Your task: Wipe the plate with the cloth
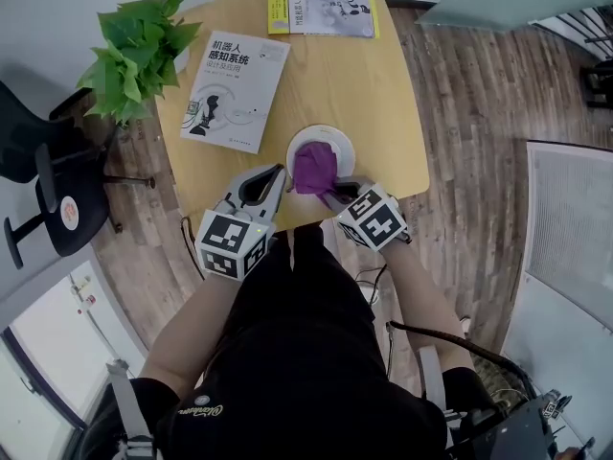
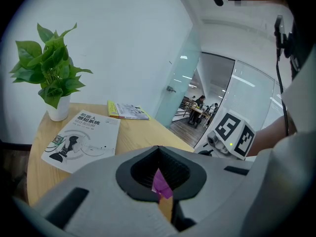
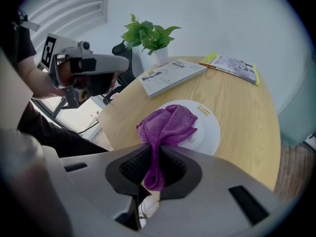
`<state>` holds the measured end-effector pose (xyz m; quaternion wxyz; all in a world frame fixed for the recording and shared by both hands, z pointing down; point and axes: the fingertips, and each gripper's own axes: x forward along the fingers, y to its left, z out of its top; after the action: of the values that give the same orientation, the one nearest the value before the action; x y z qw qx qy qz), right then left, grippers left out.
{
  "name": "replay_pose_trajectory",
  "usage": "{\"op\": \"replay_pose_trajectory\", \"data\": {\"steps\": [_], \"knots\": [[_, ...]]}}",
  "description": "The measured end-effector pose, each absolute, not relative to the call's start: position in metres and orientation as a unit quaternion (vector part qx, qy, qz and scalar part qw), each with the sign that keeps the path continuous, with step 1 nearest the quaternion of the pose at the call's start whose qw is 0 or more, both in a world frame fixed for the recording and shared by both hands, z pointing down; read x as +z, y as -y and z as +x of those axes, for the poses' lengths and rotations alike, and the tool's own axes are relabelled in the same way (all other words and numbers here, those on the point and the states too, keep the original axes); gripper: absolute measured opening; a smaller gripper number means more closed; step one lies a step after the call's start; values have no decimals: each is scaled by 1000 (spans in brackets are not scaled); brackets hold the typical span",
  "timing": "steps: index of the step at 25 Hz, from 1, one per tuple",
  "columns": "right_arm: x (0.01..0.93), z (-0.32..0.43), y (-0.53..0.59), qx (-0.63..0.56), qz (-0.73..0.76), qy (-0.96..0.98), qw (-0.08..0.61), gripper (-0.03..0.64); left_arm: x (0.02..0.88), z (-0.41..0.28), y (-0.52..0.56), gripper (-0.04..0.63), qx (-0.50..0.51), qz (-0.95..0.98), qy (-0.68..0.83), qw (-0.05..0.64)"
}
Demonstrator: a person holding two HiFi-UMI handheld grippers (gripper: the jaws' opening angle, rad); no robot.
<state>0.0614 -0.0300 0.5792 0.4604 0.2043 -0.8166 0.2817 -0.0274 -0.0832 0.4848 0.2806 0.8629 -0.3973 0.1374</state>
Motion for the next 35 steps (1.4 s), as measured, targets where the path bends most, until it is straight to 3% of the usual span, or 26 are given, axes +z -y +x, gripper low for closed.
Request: {"op": "replay_pose_trajectory", "data": {"steps": [10,18,25,35], "knots": [[576,47,-5,297,178,823,451,41,489,-19,81,2,146,867,385,280],[531,96,59,273,277,828,404,41,487,-16,80,2,147,869,381,279],[547,137,85,258,317,802,436,41,488,-11,78,2,149,871,377,279],[573,113,38,274,263,802,461,41,491,-13,80,2,151,870,378,279]]}}
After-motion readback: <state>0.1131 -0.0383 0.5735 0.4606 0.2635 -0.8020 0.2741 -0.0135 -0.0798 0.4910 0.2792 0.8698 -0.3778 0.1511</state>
